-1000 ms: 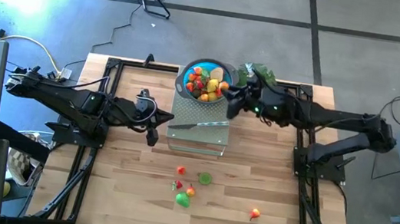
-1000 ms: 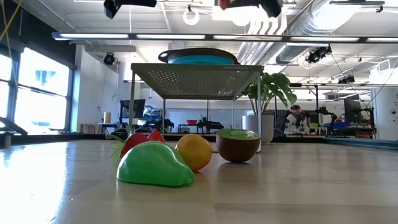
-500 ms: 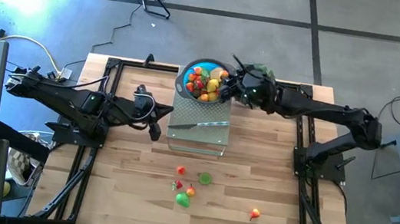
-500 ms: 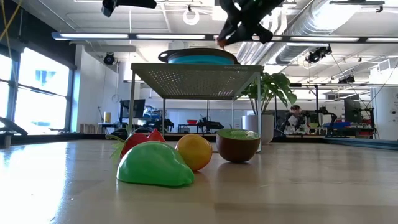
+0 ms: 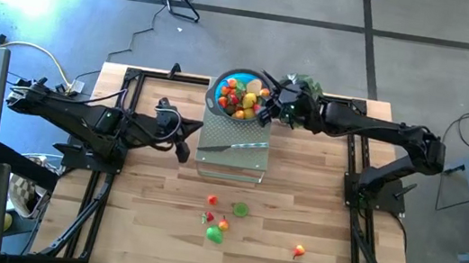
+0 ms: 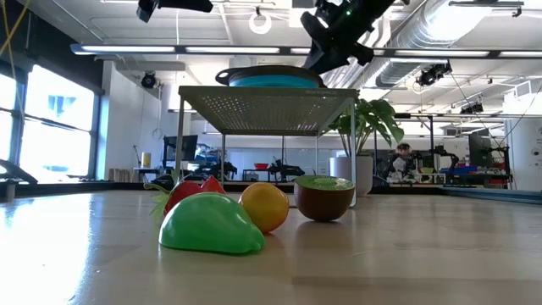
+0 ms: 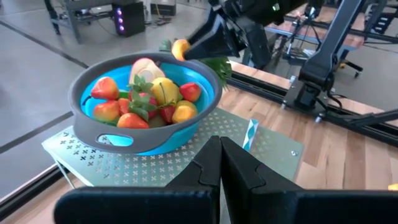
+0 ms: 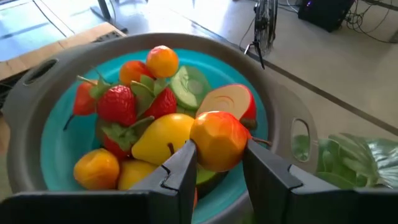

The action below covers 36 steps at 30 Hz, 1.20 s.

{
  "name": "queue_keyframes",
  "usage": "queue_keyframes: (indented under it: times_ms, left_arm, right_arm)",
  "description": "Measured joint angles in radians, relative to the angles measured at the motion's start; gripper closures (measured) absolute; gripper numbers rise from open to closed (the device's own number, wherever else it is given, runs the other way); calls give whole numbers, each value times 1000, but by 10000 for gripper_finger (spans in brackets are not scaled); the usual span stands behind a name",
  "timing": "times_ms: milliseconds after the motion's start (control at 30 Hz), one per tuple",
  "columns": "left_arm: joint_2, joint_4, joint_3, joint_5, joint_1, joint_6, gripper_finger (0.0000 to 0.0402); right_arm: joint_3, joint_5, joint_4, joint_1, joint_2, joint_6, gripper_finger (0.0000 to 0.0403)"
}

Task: Pick & Place Fruit
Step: Put the orange peach in the blue bowl on the shelf

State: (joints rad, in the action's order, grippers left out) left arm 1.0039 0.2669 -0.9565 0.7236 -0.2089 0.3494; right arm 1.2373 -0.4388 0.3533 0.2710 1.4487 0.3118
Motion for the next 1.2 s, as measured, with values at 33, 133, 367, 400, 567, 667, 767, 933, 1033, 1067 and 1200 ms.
queue_keyframes:
  times_ms: [33,133,367,400,567,667,767,933,1033,1067,1200]
  left_arm:
    - [0,-3,0,2,0,0,402]
    - [0,-11,0,5,0,0,402]
    - [0,-28,0,4,0,0,402]
    - [0,-32,0,4,0,0,402]
    - [0,-33,0,4,0,0,402]
    - [0,-33,0,4,0,0,402]
    - [0,-33,0,3,0,0,402]
    - [0,-33,0,1,0,0,401]
    - [0,-33,0,-5,0,0,402]
    - [0,-33,0,-7,0,0,402]
    - [0,-33,0,-9,0,-1,402]
  right_arm:
    - [0,3,2,0,0,-3,293]
    - [0,14,2,0,0,-9,293]
    - [0,29,3,0,0,-24,293]
    - [0,30,3,0,0,-28,291]
    - [0,42,3,0,0,-29,263]
    - [0,64,3,0,0,-29,240]
    - [0,68,3,-1,0,-30,216]
    - [0,75,-1,-7,-14,-51,200]
    - [10,76,-1,-24,-42,-51,208]
    - [13,78,-2,-33,-54,-55,213]
    - [18,78,-29,-72,-108,-55,238]
